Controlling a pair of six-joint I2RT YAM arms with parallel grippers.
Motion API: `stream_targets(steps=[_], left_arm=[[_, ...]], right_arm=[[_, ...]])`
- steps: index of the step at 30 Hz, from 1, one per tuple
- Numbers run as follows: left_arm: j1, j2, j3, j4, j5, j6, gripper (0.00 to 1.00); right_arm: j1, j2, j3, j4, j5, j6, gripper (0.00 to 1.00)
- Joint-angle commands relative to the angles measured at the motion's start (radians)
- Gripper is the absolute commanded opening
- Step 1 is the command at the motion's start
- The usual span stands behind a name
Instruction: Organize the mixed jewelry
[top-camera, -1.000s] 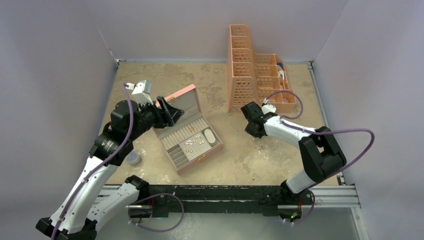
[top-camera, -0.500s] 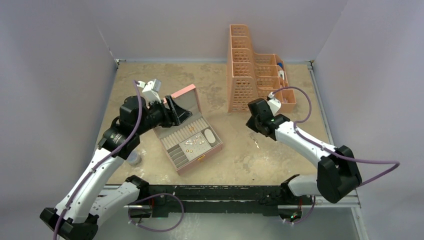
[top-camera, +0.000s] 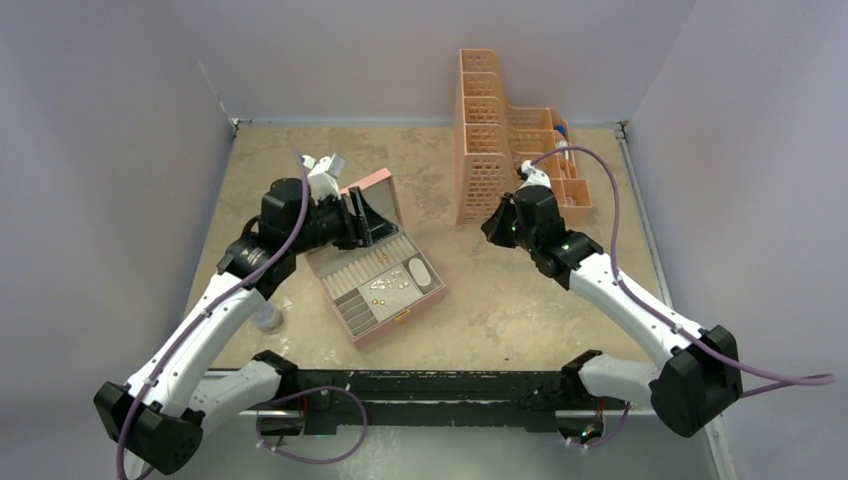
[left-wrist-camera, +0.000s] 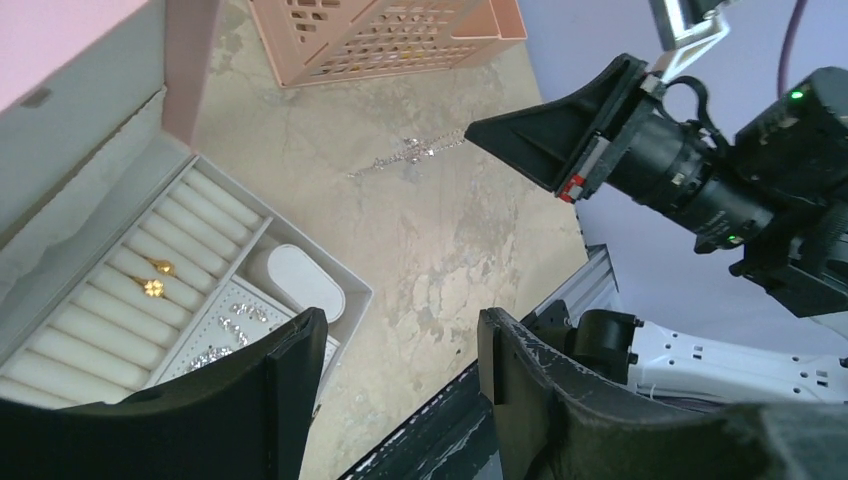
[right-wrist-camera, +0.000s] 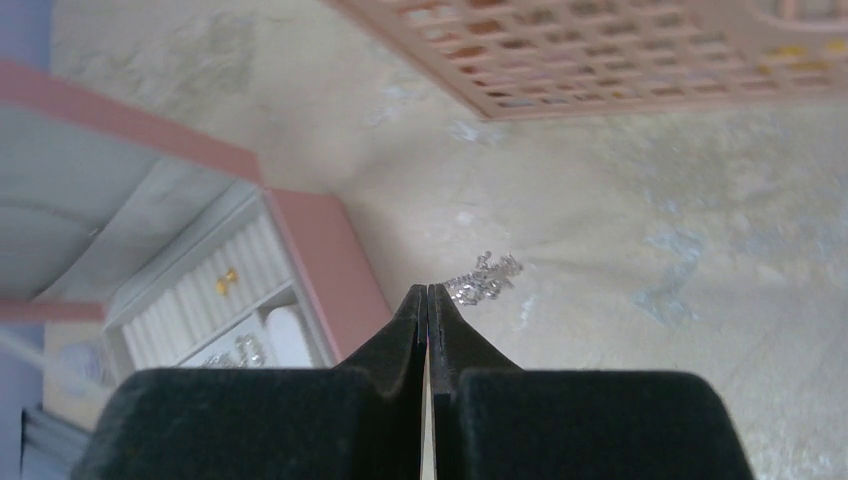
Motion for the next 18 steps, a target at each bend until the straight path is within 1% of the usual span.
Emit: stream_targets(steps=[1, 3, 7, 12, 14, 16, 18], left_arm=[[0.006, 0.051, 0.07, 0.071, 0.067, 0.047, 0.56], [0.006, 0.086, 0.09, 0.077, 0.094, 0.07, 0.55], [0.007, 0.159, 0.128, 0.133, 0.21, 0.129, 0.55], [0.019, 0.215, 0.168, 0.204, 0.304, 0.211, 0.56], [0.025, 0.234, 0.175, 0.235, 0.356, 0.238, 0.55], [0.032, 0.245, 0.171, 0.265, 0.405, 0.247, 0.52], [0.039, 0.246, 0.15, 0.334, 0.472, 0.259, 0.5]], right_arm=[[-0.001, -0.041, 0.078, 0.137, -0.237, -0.236, 0.0], [-0.001, -0.047, 0.092, 0.17, -0.348, -0.287, 0.0], [0.001, -0.039, 0.134, 0.205, -0.481, -0.386, 0.0], [0.001, 0.02, 0.222, 0.155, -0.63, -0.496, 0.0], [0.006, 0.05, 0.267, 0.112, -0.697, -0.542, 0.0], [0.015, 0.073, 0.295, 0.096, -0.729, -0.568, 0.0], [0.026, 0.087, 0.325, 0.079, -0.761, -0.598, 0.0]])
